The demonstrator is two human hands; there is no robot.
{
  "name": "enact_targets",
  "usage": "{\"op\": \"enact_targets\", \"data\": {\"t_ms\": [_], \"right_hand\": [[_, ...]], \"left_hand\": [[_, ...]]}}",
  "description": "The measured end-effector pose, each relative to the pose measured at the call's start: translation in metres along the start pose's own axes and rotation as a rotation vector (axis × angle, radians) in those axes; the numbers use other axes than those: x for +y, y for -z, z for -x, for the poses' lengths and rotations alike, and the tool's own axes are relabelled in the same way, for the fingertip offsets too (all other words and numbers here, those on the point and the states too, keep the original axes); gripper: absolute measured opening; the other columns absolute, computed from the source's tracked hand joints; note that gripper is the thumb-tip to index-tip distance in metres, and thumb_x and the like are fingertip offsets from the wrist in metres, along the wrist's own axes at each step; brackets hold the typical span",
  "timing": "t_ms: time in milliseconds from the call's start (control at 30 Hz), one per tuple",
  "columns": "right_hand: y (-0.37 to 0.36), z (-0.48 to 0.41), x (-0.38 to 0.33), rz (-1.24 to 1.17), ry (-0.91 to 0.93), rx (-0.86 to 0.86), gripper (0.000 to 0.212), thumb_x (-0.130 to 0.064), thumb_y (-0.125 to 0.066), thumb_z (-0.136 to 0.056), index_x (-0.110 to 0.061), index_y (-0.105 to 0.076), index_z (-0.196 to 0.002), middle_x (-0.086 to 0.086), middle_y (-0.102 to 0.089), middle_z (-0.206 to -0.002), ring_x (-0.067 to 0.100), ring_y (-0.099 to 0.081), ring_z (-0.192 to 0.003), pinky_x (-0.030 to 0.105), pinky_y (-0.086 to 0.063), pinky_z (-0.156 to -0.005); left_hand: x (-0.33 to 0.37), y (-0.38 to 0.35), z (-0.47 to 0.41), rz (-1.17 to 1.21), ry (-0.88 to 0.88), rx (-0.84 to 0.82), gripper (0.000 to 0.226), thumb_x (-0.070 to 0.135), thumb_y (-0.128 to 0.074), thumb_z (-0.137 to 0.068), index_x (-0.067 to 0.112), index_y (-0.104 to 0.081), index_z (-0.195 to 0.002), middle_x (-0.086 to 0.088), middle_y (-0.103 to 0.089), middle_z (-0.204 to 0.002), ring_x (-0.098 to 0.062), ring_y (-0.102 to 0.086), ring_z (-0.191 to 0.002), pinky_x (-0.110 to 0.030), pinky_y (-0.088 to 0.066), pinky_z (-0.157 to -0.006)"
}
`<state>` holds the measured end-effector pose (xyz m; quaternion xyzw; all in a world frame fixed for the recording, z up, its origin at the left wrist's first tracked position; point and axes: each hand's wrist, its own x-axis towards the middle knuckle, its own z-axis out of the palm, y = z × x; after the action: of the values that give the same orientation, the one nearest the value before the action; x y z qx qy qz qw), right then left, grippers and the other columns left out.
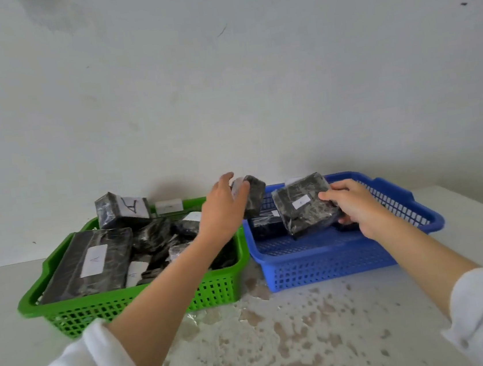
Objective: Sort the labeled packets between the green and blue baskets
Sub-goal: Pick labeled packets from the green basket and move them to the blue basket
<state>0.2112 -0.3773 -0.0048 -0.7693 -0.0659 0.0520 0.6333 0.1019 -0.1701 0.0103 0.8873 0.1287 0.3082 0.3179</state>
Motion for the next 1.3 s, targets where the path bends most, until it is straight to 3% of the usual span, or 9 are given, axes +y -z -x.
{"op": "enact_targets", "data": {"t_ms": [100, 233, 500, 700, 800, 900, 1067, 1167, 1300], "right_hand": [[0.02, -0.005, 0.011, 0.094, -0.021, -0.018, 0.03, -0.026, -0.068, -0.084, -0.02, -0.052, -0.109, -0.006, -0.057, -0.093, 0.013, -0.057, -0.08, 0.028, -0.043, -0.048], [0.027, -0.009, 0.015, 0.128, -0.098, -0.104, 0.038, -0.023, -0.069, -0.084, -0.016, -0.05, -0.116, 0.003, -0.058, -0.101, 0.019, -0.059, -0.083, 0.027, -0.045, -0.043], [-0.011, -0.005, 0.009, 0.4, -0.134, -0.396, 0.054, -0.018, -0.07, -0.083, -0.016, -0.042, -0.129, 0.008, -0.041, -0.132, 0.022, -0.051, -0.104, 0.03, -0.057, -0.056], [-0.019, -0.002, 0.005, 0.602, -0.153, -0.57, 0.081, -0.027, -0.076, -0.076, -0.033, -0.027, -0.14, 0.007, -0.032, -0.145, 0.02, -0.049, -0.107, 0.027, -0.049, -0.07], [-0.027, -0.002, 0.008, 0.634, -0.086, -0.568, 0.067, -0.038, -0.072, -0.078, -0.03, -0.038, -0.135, 0.003, -0.042, -0.133, 0.016, -0.055, -0.092, 0.025, -0.045, -0.057], [-0.026, -0.007, 0.008, 0.475, -0.098, -0.498, 0.053, -0.025, -0.073, -0.078, -0.024, -0.042, -0.121, 0.002, -0.048, -0.109, 0.017, -0.057, -0.073, 0.026, -0.046, -0.046], [-0.016, -0.012, 0.008, 0.194, -0.14, -0.4, 0.039, -0.008, -0.073, -0.074, -0.012, -0.044, -0.1, 0.011, -0.059, -0.099, 0.02, -0.063, -0.072, 0.028, -0.053, -0.051], [-0.014, -0.006, 0.008, 0.398, -0.178, -0.485, 0.028, -0.013, -0.076, -0.074, -0.011, -0.054, -0.092, 0.004, -0.06, -0.094, 0.017, -0.065, -0.074, 0.028, -0.056, -0.056], [-0.02, -0.003, 0.005, 0.81, -0.215, -0.615, 0.049, -0.04, -0.079, -0.07, -0.01, -0.061, -0.104, 0.005, -0.069, -0.088, 0.023, -0.066, -0.077, 0.032, -0.053, -0.065]], "left_hand": [[0.006, -0.032, 0.008, -0.035, 0.022, 0.008, 0.054, 0.042, -0.032, -0.099, 0.015, -0.025, -0.144, -0.01, -0.036, -0.145, -0.03, -0.049, -0.12, -0.033, -0.038, -0.082], [0.004, -0.046, 0.003, -0.075, 0.019, 0.058, 0.051, 0.038, -0.03, -0.1, 0.013, -0.026, -0.143, -0.01, -0.035, -0.141, -0.03, -0.053, -0.111, -0.031, -0.036, -0.073], [-0.001, -0.054, 0.005, -0.022, 0.021, 0.108, 0.051, 0.038, -0.031, -0.099, 0.012, -0.027, -0.143, -0.009, -0.037, -0.138, -0.028, -0.05, -0.114, -0.044, -0.045, -0.088], [-0.002, -0.052, 0.006, 0.037, 0.027, 0.087, 0.052, 0.039, -0.032, -0.099, 0.013, -0.028, -0.143, -0.008, -0.036, -0.14, -0.027, -0.047, -0.12, -0.046, -0.042, -0.096], [-0.003, -0.051, 0.007, 0.061, 0.03, 0.091, 0.052, 0.04, -0.032, -0.099, 0.013, -0.028, -0.144, -0.007, -0.036, -0.141, -0.027, -0.046, -0.121, -0.045, -0.041, -0.097], [-0.004, -0.051, 0.007, 0.076, 0.025, 0.094, 0.052, 0.04, -0.032, -0.099, 0.013, -0.028, -0.143, -0.007, -0.036, -0.141, -0.027, -0.045, -0.122, -0.042, -0.04, -0.096], [-0.005, -0.051, 0.007, 0.116, 0.022, 0.102, 0.053, 0.04, -0.033, -0.099, 0.013, -0.029, -0.144, -0.007, -0.036, -0.141, -0.026, -0.045, -0.122, -0.04, -0.039, -0.095], [-0.006, -0.051, 0.007, 0.132, 0.027, 0.101, 0.053, 0.04, -0.034, -0.099, 0.013, -0.029, -0.143, -0.007, -0.036, -0.141, -0.026, -0.045, -0.122, -0.04, -0.039, -0.096], [-0.006, -0.051, 0.007, 0.143, 0.035, 0.098, 0.052, 0.04, -0.034, -0.098, 0.014, -0.029, -0.143, -0.007, -0.036, -0.142, -0.026, -0.044, -0.123, -0.043, -0.039, -0.1]]}}
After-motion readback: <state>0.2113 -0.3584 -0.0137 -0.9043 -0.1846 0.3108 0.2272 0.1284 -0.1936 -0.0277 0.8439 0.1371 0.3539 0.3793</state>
